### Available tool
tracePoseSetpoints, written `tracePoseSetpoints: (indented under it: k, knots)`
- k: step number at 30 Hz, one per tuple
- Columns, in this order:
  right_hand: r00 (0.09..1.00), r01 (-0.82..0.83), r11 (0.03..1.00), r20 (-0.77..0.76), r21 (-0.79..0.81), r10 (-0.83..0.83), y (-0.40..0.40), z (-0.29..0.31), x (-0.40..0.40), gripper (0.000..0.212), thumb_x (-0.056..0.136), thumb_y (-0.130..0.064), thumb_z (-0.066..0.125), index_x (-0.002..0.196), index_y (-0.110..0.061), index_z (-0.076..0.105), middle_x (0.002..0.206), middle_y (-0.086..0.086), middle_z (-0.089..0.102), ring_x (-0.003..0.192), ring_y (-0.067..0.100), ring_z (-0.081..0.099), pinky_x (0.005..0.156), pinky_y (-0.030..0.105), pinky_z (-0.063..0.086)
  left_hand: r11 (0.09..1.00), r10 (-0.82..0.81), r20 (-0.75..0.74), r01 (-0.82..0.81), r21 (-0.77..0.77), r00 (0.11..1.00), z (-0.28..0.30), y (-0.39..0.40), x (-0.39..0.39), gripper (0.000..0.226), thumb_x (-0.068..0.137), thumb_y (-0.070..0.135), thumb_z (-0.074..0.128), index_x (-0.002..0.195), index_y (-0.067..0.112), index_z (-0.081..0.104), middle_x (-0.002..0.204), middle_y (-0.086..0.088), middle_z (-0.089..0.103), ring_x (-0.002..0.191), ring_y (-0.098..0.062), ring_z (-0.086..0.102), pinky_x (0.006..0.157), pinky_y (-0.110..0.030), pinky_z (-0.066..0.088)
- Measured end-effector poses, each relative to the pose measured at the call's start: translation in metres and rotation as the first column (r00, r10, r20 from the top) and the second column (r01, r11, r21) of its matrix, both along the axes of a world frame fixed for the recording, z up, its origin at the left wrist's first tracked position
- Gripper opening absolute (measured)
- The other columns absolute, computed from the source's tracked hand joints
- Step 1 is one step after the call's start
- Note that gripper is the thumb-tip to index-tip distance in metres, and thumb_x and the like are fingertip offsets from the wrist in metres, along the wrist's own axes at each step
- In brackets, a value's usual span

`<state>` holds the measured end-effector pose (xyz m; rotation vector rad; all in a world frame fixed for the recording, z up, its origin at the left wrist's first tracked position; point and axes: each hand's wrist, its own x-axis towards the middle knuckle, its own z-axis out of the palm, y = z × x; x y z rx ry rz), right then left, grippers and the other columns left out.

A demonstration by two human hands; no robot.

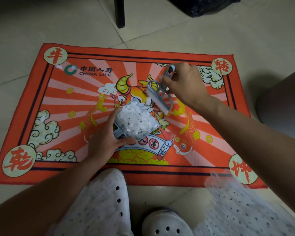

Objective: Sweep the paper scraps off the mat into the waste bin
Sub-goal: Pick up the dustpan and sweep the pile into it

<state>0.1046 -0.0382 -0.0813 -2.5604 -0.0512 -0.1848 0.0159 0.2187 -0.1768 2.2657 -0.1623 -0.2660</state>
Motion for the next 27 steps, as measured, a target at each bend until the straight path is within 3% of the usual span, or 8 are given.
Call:
tracePoseSetpoints:
  k: [3, 7, 11, 16, 21, 25, 27]
  knots:
    - [1.000, -0.003, 0.997, -0.015, -0.078, 0.002, -0.008, -0.003, 0.001, 0.021, 0.087, -0.037, 0.062, 0.076, -0.019, 0.063, 0.070, 0.005, 0.063, 0.067, 0.026, 0.056, 0.059, 0.030, 0.040, 1.000, -0.016, -0.007, 0.016, 0.009, 1.000, 0.000, 0.001, -0.002, 0.112, 0.052, 0.085, 0.069, 0.147, 0.048, 0.024, 0.133, 0.006, 0.058, 0.093, -0.022, 0.066, 0.062, -0.046, 0.057]
    - [0.999, 0.005, 0.993, -0.052, -0.117, -0.011, -0.015, -0.016, -0.003, 0.025, 0.088, -0.038, 0.063, 0.082, -0.014, 0.067, 0.072, 0.006, 0.064, 0.070, 0.028, 0.058, 0.060, 0.033, 0.045, 0.995, -0.015, 0.008, 0.014, 0.101, 1.000, 0.001, 0.000, -0.004, 0.110, 0.055, 0.075, 0.071, 0.149, 0.040, 0.026, 0.099, 0.006, 0.065, 0.056, -0.008, 0.055, 0.042, -0.031, 0.044]
    - [0.998, -0.004, 0.995, -0.056, -0.102, -0.002, -0.018, -0.017, -0.004, 0.024, 0.089, -0.037, 0.063, 0.083, -0.014, 0.068, 0.071, 0.006, 0.065, 0.067, 0.027, 0.058, 0.058, 0.030, 0.042, 0.994, -0.017, 0.002, 0.017, 0.108, 1.000, 0.001, 0.001, -0.004, 0.109, 0.057, 0.072, 0.073, 0.149, 0.040, 0.026, 0.089, 0.011, 0.061, 0.052, -0.006, 0.052, 0.040, -0.029, 0.041]
    - [0.998, -0.007, 1.000, -0.070, -0.016, 0.006, -0.012, -0.019, -0.017, 0.022, 0.089, -0.035, 0.062, 0.082, -0.015, 0.067, 0.068, 0.006, 0.066, 0.062, 0.026, 0.059, 0.058, 0.033, 0.047, 0.993, -0.010, -0.002, 0.010, 0.118, 1.000, 0.000, -0.001, -0.004, 0.109, 0.057, 0.073, 0.073, 0.150, 0.041, 0.025, 0.099, 0.010, 0.065, 0.055, -0.009, 0.056, 0.045, -0.035, 0.047]
    - [0.996, -0.042, 0.999, -0.078, 0.007, 0.042, 0.000, -0.018, -0.022, 0.022, 0.089, -0.034, 0.063, 0.081, -0.015, 0.068, 0.066, 0.005, 0.065, 0.061, 0.026, 0.056, 0.055, 0.030, 0.041, 0.992, -0.010, -0.020, 0.013, 0.127, 1.000, -0.001, -0.001, -0.004, 0.111, 0.056, 0.076, 0.070, 0.150, 0.041, 0.023, 0.098, 0.007, 0.067, 0.053, -0.011, 0.056, 0.045, -0.037, 0.048]
    - [0.995, -0.052, 0.999, -0.091, -0.011, 0.051, 0.010, -0.015, -0.023, 0.023, 0.088, -0.034, 0.063, 0.078, -0.015, 0.066, 0.058, -0.001, 0.055, 0.061, 0.026, 0.051, 0.055, 0.027, 0.029, 0.995, -0.018, -0.037, 0.022, 0.097, 0.999, -0.002, 0.000, -0.003, 0.111, 0.055, 0.078, 0.070, 0.149, 0.045, 0.022, 0.120, 0.006, 0.065, 0.066, -0.016, 0.062, 0.049, -0.036, 0.047]
    - [0.997, -0.047, 0.999, -0.068, 0.001, 0.047, 0.011, -0.011, -0.021, 0.021, 0.088, -0.034, 0.062, 0.077, -0.017, 0.065, 0.059, -0.002, 0.056, 0.062, 0.026, 0.051, 0.057, 0.028, 0.031, 0.996, -0.021, -0.040, 0.025, 0.088, 0.999, -0.002, 0.001, -0.003, 0.111, 0.055, 0.081, 0.068, 0.149, 0.046, 0.022, 0.121, 0.004, 0.065, 0.068, -0.018, 0.062, 0.050, -0.033, 0.043]
